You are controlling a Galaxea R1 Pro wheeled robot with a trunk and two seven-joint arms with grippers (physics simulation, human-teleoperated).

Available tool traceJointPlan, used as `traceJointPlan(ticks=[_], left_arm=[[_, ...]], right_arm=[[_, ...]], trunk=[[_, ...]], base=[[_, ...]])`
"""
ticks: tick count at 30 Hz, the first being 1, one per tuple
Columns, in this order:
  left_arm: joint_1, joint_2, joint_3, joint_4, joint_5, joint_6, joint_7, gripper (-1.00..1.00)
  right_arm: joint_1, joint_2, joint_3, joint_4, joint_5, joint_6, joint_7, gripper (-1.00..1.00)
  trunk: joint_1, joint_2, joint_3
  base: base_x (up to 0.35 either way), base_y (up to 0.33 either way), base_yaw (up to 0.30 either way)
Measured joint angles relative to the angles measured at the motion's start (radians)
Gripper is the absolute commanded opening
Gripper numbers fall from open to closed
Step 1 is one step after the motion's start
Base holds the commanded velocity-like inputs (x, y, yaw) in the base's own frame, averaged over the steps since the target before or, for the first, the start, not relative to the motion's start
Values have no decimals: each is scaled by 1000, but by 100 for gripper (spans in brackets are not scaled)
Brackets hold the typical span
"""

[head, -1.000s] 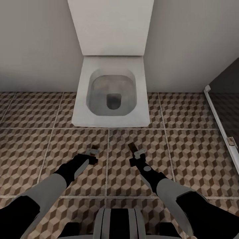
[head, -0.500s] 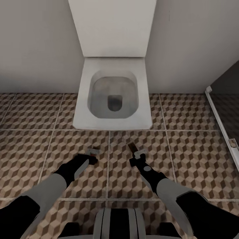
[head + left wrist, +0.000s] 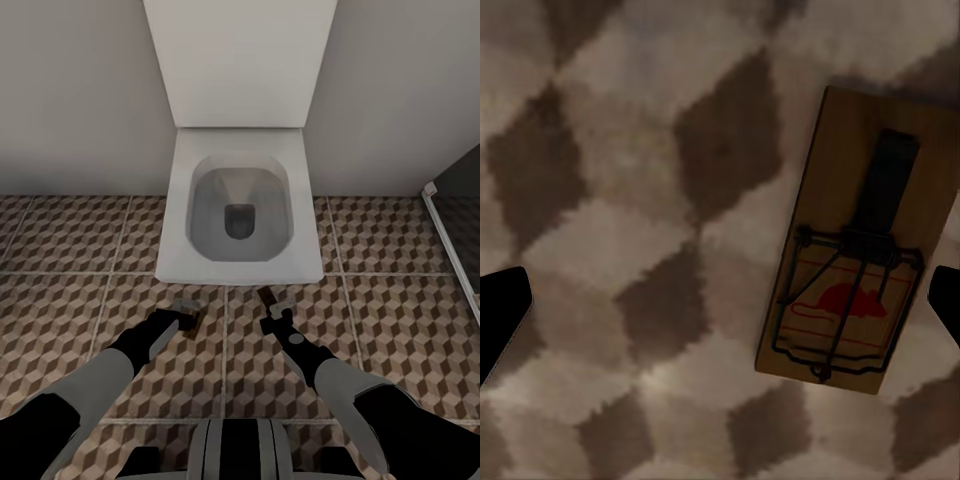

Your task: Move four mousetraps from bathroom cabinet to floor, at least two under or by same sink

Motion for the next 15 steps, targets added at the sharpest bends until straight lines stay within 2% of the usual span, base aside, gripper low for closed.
traceJointPlan(ticks=[15], left_arm=[[0, 0, 0, -2, 0, 0, 1, 100]], right_arm=[[0, -7, 0, 13, 0, 0, 0, -100]], trunk=[[0, 0, 0]], base=[[4, 2, 0]])
